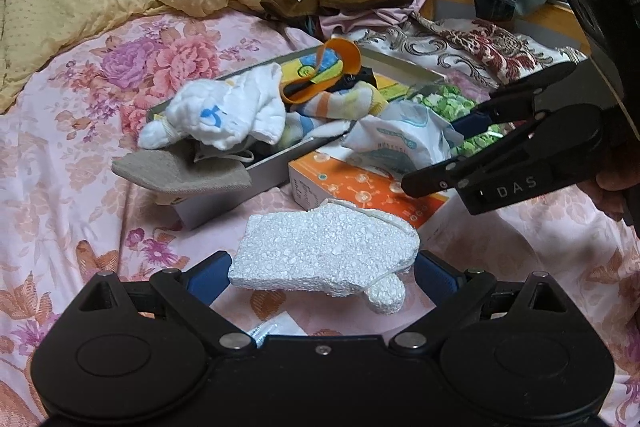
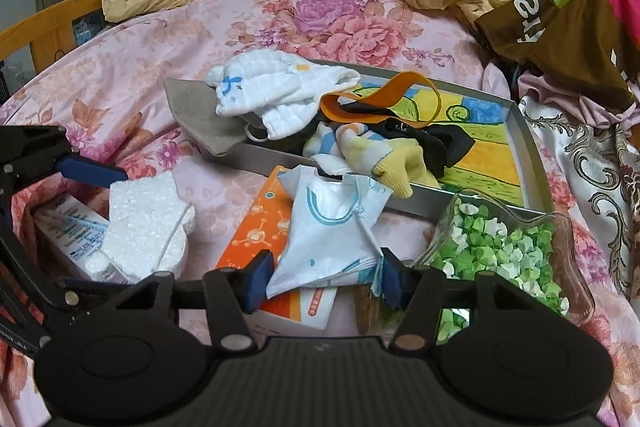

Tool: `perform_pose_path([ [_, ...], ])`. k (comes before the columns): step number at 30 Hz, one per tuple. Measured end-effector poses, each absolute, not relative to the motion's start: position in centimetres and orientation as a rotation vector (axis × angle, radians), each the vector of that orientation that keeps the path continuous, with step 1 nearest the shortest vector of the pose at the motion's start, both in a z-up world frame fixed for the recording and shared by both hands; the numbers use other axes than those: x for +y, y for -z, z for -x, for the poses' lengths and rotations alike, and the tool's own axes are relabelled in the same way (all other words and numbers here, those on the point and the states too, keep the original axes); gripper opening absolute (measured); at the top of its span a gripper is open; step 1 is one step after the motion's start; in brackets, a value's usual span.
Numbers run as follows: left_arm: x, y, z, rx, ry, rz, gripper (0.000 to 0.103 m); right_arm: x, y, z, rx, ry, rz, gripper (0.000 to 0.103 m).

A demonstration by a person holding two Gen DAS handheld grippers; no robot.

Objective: Organize soft objects
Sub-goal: 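Lift and carry the foam sheet and white packet over the painted tray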

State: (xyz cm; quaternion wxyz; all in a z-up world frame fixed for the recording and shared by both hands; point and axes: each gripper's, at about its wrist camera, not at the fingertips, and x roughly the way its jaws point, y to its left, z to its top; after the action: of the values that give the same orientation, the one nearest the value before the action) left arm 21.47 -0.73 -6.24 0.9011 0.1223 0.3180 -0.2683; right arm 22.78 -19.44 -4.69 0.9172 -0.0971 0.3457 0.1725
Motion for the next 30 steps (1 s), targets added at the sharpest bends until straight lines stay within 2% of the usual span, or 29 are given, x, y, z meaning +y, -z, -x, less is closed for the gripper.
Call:
perform_pose_path([
  [16, -0.1, 4.8, -21.9, 0.577, 0.523, -0.132, 0.097, -19.9, 2.1, -22.9, 0.595, -0.343, 0.164, 0.06],
  [30, -1.3, 0.9, -25.6, 0.434, 0.456, -0.009, 0.097, -23.8, -0.6, -26.5, 0.512, -0.263, 0.065, 0.06],
])
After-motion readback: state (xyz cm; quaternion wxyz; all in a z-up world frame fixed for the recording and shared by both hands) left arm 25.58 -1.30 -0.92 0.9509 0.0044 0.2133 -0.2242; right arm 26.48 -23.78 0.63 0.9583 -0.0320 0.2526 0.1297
